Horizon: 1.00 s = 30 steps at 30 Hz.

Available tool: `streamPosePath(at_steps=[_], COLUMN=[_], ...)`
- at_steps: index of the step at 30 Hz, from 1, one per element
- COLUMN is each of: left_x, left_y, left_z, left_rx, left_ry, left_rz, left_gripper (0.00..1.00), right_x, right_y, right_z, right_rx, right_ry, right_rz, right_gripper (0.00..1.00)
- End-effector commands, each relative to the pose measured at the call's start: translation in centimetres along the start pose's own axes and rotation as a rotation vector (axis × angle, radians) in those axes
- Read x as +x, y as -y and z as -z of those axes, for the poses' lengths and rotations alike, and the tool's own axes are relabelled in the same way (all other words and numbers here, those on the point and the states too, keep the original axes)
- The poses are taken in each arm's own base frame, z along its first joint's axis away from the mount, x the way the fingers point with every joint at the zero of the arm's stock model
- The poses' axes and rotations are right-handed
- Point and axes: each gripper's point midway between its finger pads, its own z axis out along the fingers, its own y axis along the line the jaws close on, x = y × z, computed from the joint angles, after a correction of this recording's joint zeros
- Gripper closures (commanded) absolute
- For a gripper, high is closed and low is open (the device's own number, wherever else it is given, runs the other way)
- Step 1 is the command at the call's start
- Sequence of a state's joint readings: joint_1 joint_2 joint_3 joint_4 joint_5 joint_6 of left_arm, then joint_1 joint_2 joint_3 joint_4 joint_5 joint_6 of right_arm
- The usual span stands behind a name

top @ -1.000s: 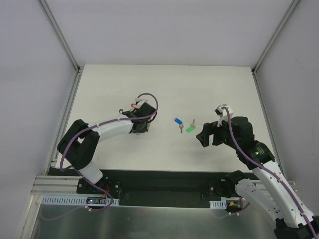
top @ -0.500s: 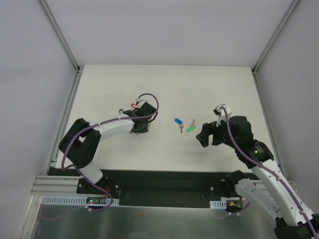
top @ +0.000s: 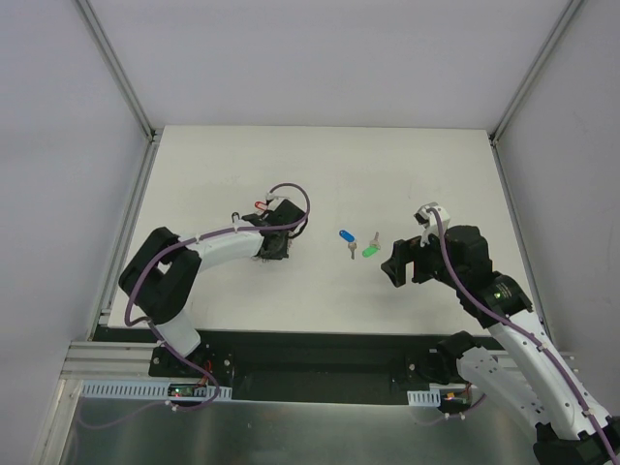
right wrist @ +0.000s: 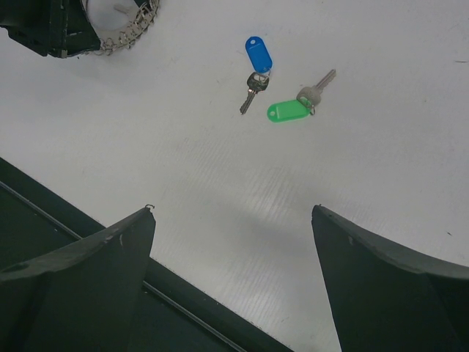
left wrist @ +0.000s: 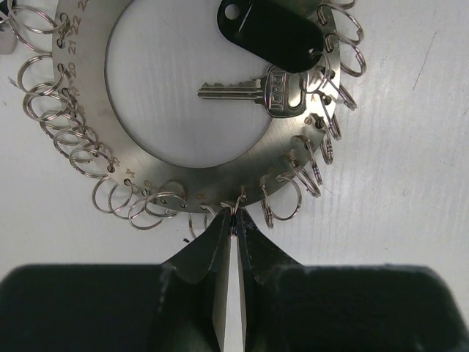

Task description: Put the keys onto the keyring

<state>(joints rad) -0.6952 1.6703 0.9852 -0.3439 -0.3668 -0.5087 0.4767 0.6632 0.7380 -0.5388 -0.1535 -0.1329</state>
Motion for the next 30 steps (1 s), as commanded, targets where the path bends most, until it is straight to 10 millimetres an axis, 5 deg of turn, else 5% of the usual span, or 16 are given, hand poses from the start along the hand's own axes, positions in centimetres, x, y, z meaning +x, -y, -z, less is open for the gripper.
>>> streamPosePath(at_steps=[1,10,22,26,30], left_x=[-0.6,-1.7,-5.7,-7.1,-6.3], left_y=[1.0,0.2,-3.3,-4.0,-6.8], left_z=[0.4,2.3,9.8,13.7,13.2], left_rx=[0.018,0.025,0.077,0.147,0.039], left_ry=[-0.003,0.052,0.352,0.506,0.481], left_rz=[-0.003,-0.007,-0.169,-0.26,-0.321], left_gripper=[0.95,1.0,1.0,1.0,1.0], right_x=[0.1,-0.2,-4.3,-5.8,-6.8], right_y=[-0.2,-0.7,-4.0,-5.7,-7.4], right_z=[0.3,0.4,-0.8,-1.8,-3.1], right_rx=[-0.007,-0.035,-0.176,-0.232,-0.266], right_ry=[-0.001,0.009,0.078,0.085,0.07], right_rz=[0.014,0.017,0.071,0.1,0.139], right_gripper=[0.09,0.09,0.09,0.1,0.1])
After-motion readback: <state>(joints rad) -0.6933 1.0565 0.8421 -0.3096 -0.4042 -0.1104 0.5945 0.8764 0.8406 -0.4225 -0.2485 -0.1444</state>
